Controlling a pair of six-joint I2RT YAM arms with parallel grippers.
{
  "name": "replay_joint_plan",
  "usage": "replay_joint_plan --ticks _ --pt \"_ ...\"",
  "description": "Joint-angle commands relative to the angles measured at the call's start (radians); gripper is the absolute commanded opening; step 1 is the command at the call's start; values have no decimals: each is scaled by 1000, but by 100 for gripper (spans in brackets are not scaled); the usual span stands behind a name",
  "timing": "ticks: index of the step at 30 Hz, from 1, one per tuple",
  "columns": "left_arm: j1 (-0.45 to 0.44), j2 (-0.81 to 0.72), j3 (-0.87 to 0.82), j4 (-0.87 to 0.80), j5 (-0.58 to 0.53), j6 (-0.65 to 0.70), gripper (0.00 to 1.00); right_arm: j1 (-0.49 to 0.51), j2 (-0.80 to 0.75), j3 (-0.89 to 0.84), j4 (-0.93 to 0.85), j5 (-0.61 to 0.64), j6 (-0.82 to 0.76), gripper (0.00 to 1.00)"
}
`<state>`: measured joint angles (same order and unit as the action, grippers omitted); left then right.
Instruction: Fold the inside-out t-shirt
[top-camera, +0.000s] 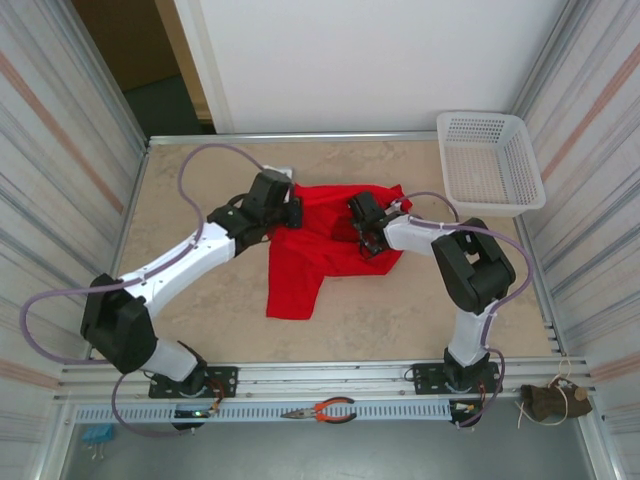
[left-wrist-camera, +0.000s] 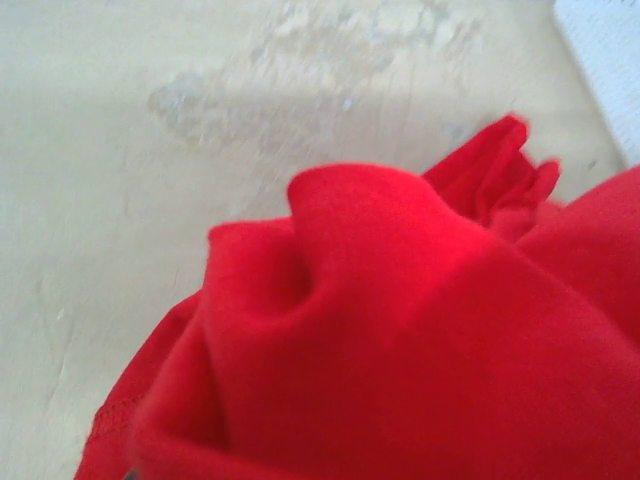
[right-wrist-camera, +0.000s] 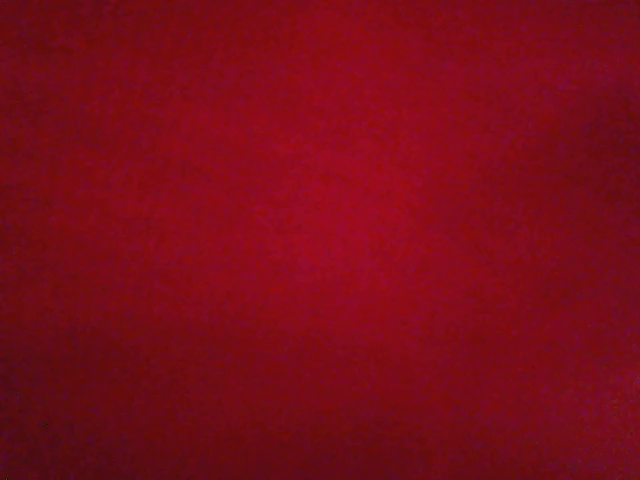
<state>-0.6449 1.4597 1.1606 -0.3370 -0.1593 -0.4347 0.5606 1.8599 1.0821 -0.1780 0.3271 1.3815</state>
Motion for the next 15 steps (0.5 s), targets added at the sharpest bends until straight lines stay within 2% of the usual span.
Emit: replay_joint_plan --ticks 1,9,15 --pt "12 -28 -82 -6 -26 -7 0 -24 8 -53 -64 -52 -25 73" --pt "13 8 -69 -4 26 37 0 20 -71 -74 47 -82 -163 67" --pt "13 3 -33 14 42 39 0 66 -118 -78 108 -97 -243 53"
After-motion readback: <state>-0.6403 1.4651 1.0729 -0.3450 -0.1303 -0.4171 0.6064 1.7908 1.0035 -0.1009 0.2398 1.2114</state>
